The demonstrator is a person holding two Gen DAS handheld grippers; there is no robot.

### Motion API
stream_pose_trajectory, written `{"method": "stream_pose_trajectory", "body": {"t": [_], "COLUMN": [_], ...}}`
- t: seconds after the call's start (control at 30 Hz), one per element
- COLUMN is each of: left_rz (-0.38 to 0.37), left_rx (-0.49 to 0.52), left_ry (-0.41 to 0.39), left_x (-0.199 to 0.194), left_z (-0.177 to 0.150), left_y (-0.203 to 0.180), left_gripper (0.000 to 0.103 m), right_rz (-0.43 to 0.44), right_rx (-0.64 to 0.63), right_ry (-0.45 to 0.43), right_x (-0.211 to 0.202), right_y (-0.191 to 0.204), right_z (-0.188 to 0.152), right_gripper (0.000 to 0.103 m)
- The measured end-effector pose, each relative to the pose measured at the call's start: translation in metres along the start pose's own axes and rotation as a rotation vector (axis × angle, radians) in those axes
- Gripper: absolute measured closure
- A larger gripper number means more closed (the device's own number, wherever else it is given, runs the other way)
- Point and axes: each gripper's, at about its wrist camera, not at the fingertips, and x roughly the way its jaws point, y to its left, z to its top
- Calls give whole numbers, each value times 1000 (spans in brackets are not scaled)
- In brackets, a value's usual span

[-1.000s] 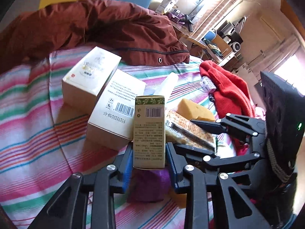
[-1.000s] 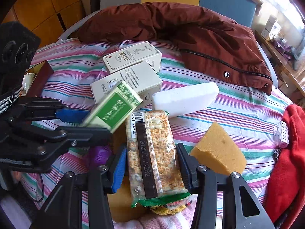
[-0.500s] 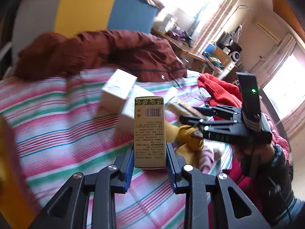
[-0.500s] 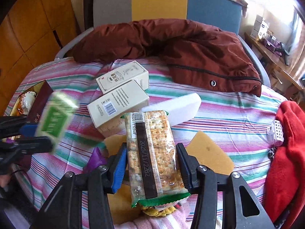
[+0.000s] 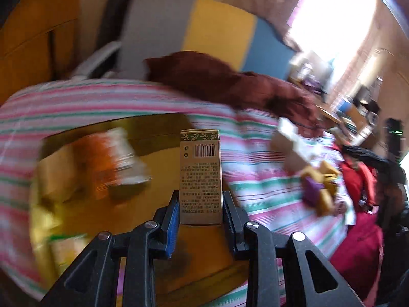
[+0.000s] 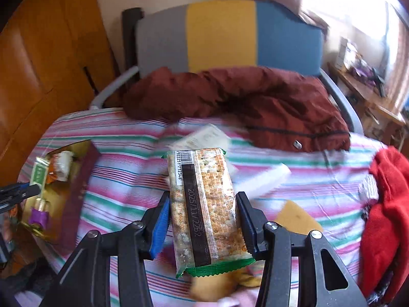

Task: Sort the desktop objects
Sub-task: 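Carry both items to the gold tray and release them inside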

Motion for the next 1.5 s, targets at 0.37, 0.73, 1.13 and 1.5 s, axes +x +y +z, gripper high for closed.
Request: {"method": "stream_pose_trajectory", "body": {"t": [0.37,0.73,1.13,1.5], "left_rz": [141,166,144,148], "left_rx": [-145,-184,-189,-225], "left_ry": [-1,48,64,-24], "left_x": [-19,-9,-5,-34], "left_z": [-30,-40,-43,-48], "left_y": [101,139,144,146], "left_gripper": [73,73,68,60], "right_rz": [284,394,355,431], "right_rx": [-213,-202,-127,-61], "right_ry": [42,290,409,401], "right_x": [22,112,165,163], "right_y": [192,320,360,366], "right_z": [17,-7,-19,-23], "right_gripper": [53,53,53,50]}}
